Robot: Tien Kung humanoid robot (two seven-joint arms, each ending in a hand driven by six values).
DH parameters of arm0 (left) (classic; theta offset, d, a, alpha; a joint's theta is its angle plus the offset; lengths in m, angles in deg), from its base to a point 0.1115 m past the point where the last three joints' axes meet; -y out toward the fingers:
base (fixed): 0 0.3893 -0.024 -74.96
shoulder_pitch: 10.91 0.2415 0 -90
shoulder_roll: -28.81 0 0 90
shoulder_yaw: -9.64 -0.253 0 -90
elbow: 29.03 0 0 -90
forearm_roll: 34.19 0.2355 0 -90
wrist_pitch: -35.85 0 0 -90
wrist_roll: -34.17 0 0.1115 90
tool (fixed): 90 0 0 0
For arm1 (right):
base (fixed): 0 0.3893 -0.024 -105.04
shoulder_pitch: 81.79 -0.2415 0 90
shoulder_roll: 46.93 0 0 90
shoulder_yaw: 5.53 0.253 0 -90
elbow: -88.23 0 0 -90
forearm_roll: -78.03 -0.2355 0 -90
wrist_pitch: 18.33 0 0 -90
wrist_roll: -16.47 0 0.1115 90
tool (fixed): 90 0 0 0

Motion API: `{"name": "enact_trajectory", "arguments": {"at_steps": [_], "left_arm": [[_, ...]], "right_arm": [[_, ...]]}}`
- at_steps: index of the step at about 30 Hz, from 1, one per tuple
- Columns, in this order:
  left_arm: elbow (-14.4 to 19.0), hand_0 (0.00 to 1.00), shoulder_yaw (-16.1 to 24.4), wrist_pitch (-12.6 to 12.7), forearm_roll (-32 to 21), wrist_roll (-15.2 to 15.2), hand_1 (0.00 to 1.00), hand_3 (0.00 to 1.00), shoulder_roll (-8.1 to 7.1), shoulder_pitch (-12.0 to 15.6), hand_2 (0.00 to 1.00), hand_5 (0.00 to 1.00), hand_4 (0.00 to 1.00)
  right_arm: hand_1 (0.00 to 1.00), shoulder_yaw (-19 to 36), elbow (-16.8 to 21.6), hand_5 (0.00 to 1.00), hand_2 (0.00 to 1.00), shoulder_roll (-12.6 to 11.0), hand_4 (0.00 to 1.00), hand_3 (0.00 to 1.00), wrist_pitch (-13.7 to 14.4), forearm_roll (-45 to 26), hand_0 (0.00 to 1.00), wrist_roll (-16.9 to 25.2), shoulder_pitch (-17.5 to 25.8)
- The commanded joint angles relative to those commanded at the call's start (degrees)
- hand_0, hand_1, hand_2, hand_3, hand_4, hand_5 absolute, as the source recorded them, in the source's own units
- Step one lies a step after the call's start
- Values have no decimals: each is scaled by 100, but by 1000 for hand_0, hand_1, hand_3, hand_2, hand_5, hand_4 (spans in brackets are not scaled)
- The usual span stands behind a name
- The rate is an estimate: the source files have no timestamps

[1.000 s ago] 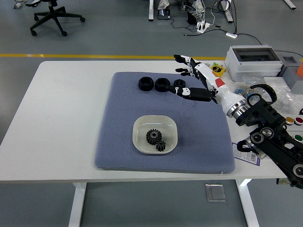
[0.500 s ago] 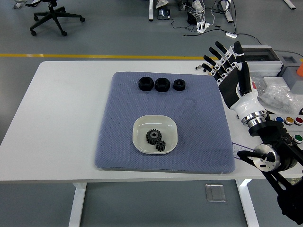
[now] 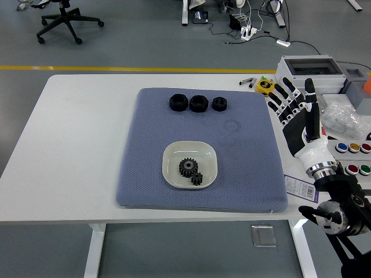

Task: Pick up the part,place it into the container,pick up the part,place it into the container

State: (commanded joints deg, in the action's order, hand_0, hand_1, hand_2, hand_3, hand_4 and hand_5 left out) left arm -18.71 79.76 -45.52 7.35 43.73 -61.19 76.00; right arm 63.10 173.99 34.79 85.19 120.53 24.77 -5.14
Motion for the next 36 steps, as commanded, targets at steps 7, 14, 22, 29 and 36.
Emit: {"name": "enact_trajectory", "arguments": {"at_steps": [7, 14, 22, 29, 36], "left_arm": [[0, 824, 57, -33, 105, 14, 814, 591, 0, 22, 840, 720, 518], [0, 824, 84, -48, 182, 19, 816, 592, 0, 5, 840, 719, 518], [0, 824, 142, -59, 312, 23, 818, 591, 0, -1, 840, 719, 518], [0, 823, 70, -130, 379, 31, 817, 589, -5, -41, 842, 722, 518], [0, 824, 47, -220, 531, 56, 814, 588, 0, -80, 838, 723, 517]], "right_arm": [[882, 183, -14, 998, 920, -29, 998, 943, 170, 0, 959, 87, 280], [889, 353, -42, 998, 918, -66, 998, 942, 117, 73, 965, 28, 501], [891, 510, -42, 998, 918, -89, 998, 938, 31, 115, 966, -27, 599], [891, 625, -44, 998, 916, -133, 998, 932, -222, 317, 962, -217, 650], [882, 646, -51, 998, 896, -159, 998, 926, -453, 858, 961, -474, 674]]}}
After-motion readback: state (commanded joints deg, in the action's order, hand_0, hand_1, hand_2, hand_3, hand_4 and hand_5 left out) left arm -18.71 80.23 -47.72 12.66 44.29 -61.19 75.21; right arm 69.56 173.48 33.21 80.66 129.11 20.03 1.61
